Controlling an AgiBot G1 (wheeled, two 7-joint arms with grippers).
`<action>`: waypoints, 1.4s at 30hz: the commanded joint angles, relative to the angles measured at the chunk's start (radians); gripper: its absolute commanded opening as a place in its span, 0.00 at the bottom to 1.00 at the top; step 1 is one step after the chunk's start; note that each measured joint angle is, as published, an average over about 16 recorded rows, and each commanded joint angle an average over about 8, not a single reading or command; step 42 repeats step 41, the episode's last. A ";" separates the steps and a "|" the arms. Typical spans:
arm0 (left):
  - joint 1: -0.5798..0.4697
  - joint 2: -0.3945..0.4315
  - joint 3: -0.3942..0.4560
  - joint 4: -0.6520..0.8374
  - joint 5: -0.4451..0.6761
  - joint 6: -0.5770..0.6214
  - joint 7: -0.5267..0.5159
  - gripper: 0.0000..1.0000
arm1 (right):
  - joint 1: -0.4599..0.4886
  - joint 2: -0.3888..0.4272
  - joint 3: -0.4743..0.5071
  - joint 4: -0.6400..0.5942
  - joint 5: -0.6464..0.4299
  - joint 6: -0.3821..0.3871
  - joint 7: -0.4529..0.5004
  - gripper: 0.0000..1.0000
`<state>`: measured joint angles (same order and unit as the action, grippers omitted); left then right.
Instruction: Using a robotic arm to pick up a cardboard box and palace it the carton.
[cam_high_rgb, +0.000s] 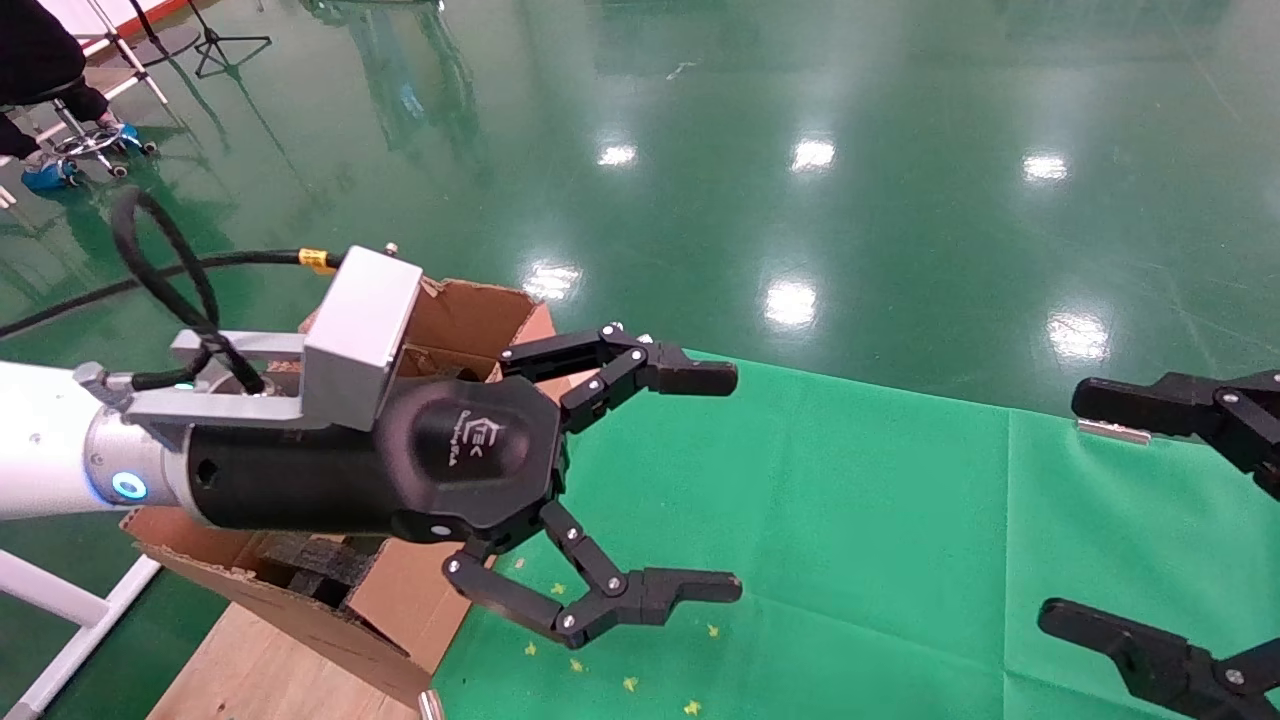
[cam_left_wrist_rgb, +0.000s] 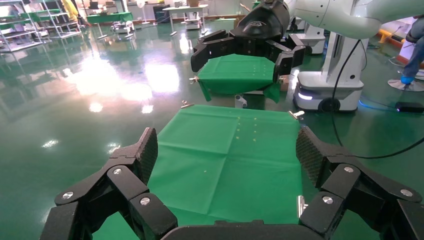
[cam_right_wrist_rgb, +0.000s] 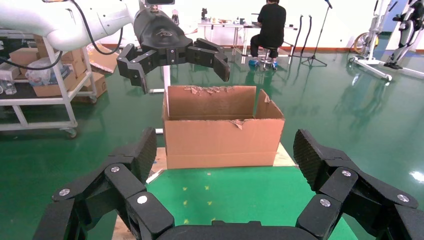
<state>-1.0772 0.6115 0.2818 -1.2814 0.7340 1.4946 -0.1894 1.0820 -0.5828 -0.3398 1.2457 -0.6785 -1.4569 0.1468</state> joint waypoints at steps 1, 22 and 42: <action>0.000 0.000 0.000 0.000 0.000 0.000 0.000 1.00 | 0.000 0.000 0.000 0.000 0.000 0.000 0.000 1.00; 0.000 0.000 0.000 0.000 0.000 0.000 0.000 1.00 | 0.000 0.000 0.000 0.000 0.000 0.000 0.000 1.00; 0.000 0.000 0.000 0.000 0.000 0.000 0.000 1.00 | 0.000 0.000 0.000 0.000 0.000 0.000 0.000 1.00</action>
